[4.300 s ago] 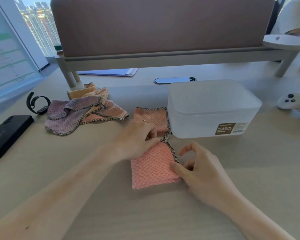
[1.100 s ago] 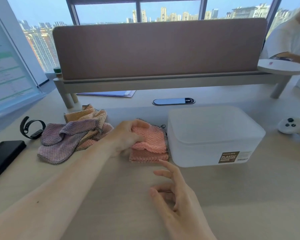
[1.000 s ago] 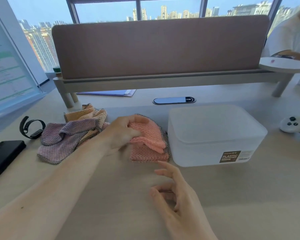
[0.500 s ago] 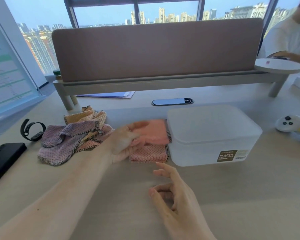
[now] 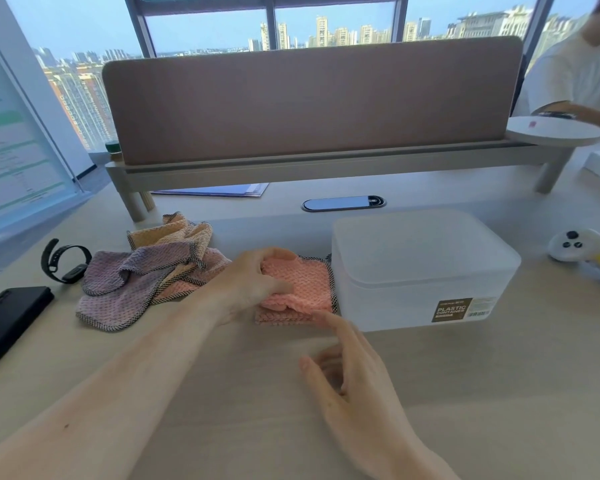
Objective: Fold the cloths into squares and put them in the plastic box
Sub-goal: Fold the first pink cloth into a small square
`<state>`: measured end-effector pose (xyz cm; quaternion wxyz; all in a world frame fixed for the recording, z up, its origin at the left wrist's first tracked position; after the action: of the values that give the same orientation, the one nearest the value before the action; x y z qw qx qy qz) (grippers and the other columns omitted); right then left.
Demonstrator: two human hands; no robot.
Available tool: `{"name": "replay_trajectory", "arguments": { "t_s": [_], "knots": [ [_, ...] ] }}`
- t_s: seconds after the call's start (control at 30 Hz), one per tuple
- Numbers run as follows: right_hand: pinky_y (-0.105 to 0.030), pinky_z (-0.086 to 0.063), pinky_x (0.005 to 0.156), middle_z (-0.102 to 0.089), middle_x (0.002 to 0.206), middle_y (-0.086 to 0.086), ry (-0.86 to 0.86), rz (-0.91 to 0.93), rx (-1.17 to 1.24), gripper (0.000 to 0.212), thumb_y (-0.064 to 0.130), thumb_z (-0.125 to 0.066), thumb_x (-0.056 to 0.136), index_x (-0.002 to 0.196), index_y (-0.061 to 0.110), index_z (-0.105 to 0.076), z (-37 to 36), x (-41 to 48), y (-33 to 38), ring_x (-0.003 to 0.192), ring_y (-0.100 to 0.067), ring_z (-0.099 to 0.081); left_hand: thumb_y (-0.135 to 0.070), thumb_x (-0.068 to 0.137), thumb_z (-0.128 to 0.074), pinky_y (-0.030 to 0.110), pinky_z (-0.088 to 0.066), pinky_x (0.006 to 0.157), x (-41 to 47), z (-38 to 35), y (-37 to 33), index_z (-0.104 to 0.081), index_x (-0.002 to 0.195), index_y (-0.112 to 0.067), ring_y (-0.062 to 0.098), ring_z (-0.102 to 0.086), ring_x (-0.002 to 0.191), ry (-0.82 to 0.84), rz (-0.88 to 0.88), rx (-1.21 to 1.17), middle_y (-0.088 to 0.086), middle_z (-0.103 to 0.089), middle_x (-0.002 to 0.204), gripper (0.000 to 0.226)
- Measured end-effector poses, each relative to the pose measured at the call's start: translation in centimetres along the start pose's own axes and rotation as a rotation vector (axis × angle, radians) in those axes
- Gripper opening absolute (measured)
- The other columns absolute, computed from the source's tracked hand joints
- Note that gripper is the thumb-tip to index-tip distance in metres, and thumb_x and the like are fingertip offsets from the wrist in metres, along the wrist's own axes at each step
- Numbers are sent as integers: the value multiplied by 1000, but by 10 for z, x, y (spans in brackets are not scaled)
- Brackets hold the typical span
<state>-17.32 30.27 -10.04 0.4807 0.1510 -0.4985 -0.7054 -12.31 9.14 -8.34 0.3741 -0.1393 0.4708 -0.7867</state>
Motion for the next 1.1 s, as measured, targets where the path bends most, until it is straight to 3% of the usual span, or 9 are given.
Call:
{"name": "replay_trajectory", "arguments": {
  "t_s": [0.1,0.17,0.23,0.37,0.5,0.67,0.73,0.87,1.1],
  "knots": [
    [-22,-50,92,-35,148,24,32,72,-288,57,42,-54,99,150,37,-32,1,17,4,117,1,-53,-41,80,-83,33,-44,103,-4,12,-9,-62,130,-37,16,-59,118,-67,-60,290,-5,-58,139,54],
    [-26,-36,113,-16,164,19,90,98,-460,63,44,-46,102,158,31,-20,-3,26,5,143,-6,-34,-47,85,-76,30,-43,98,-10,15,-17,-57,138,-32,17,-60,117,-111,-122,482,1,-52,143,58],
    [-29,-21,120,-7,169,12,162,91,-575,67,43,-41,103,161,27,-11,-9,28,4,151,-14,-23,-47,89,-70,28,-38,104,-17,10,-18,-54,141,-31,18,-54,127,-93,-192,564,1,-48,145,56],
    [-33,-32,116,-28,166,1,151,40,-682,68,46,-43,98,158,17,-29,-14,22,-4,144,-21,-40,-42,86,-73,21,-29,109,-35,-2,-10,-58,137,-34,13,-46,137,-72,-319,627,-6,-47,145,53],
    [-33,-51,99,-56,148,-4,76,17,-746,70,51,-48,88,143,9,-54,-12,19,-10,121,-22,-63,-35,81,-79,31,-42,109,-53,1,-3,-66,123,-39,10,-53,126,-136,-403,606,-9,-48,139,44],
    [-26,-29,108,-45,156,-2,45,44,-804,71,52,-44,94,151,11,-43,-8,17,-6,132,-21,-56,-14,84,-78,34,-49,100,-60,8,-10,-77,102,-30,11,-63,109,-254,-476,538,-11,-60,126,24],
    [-25,-16,113,-26,166,0,103,63,-772,71,52,-40,99,159,16,-25,-13,18,-8,145,-20,-40,-10,83,-79,30,-51,98,-61,10,-18,-79,100,-26,9,-65,106,-290,-533,514,-11,-66,118,23],
    [-32,-33,114,-32,163,-3,70,92,-737,66,49,-43,97,154,17,-32,-13,16,-9,140,-24,-45,-8,81,-82,16,-53,89,-67,9,-22,-81,101,-19,-1,-67,91,-296,-609,476,-11,-72,107,23],
    [-34,-37,113,-33,162,-1,64,93,-736,62,49,-42,96,150,19,-32,-13,16,-10,137,-22,-44,-15,89,-75,25,-53,94,-73,9,6,-79,110,-23,8,-69,106,-259,-618,548,-8,-73,118,23]
  ]
}}
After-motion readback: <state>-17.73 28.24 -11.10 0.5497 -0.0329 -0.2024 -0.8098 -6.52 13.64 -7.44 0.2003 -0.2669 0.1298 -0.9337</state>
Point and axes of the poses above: each hand's wrist, its own x-axis towards the middle knuckle, its own z-axis out of the back of the hand, y = z × x, the point moved 7 cm from there along x, towards the middle knuckle
